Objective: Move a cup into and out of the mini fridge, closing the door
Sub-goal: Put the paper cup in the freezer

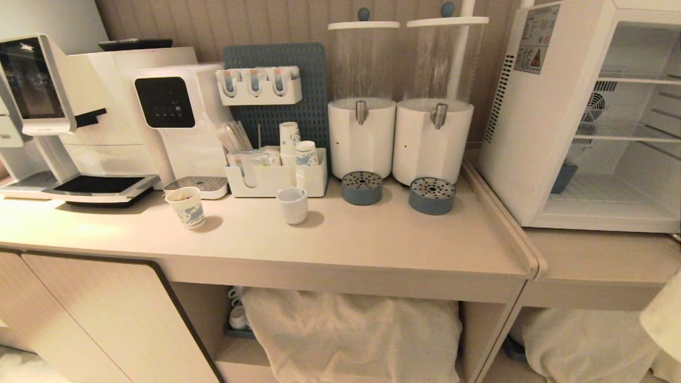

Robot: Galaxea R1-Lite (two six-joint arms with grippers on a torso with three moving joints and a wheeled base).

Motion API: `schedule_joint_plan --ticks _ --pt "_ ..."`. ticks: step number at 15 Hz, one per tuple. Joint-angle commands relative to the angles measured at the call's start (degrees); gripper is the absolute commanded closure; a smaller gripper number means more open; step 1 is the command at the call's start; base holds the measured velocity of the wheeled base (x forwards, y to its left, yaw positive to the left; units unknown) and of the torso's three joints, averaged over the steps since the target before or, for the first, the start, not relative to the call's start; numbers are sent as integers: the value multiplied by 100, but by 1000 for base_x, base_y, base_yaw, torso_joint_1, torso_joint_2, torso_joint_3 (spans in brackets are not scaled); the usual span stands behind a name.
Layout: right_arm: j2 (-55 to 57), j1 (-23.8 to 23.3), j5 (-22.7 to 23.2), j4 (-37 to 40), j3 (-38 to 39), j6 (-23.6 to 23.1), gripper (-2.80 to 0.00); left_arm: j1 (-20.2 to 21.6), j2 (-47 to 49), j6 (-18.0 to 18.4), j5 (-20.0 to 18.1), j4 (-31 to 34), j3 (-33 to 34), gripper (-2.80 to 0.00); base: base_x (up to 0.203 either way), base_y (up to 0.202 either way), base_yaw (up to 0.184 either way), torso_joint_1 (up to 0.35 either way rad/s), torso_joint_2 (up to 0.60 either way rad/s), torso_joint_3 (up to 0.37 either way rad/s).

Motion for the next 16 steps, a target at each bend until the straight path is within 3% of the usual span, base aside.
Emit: schedule_joint_plan --ticks 1,5,7,9,13,14,15,16 --pt "-515 378 28 485 -229 -2 0 2 -19 -3 -1 -6 229 0 0 0 0 0 0 0" --pt "-1097 842 -42 884 -424 205 0 2 -19 -10 -2 -6 229 0 0 0 0 0 0 0" --pt "-1537 1588 -61 1268 -568 315 0 -6 -19 -10 -9 -6 229 0 0 0 0 0 0 0" --pt "-1868 2163 -405 1898 -823 435 0 -3 -19 -36 0 -6 229 0 0 0 0 0 0 0" --pt "-3311 1904 -2098 1755 -420 535 0 2 -19 -45 0 -6 229 0 0 0 0 0 0 0" --pt "-3517 1877 -2823 1699 -321 586 0 -1 -19 -45 0 -6 229 0 0 0 0 0 0 0" --pt "-3552 1859 -3855 1472 -156 686 0 2 -19 -45 0 -6 229 0 0 0 0 0 0 0" --pt "-3538 1847 -4551 933 218 752 0 2 -19 -45 0 -6 229 0 0 0 0 0 0 0"
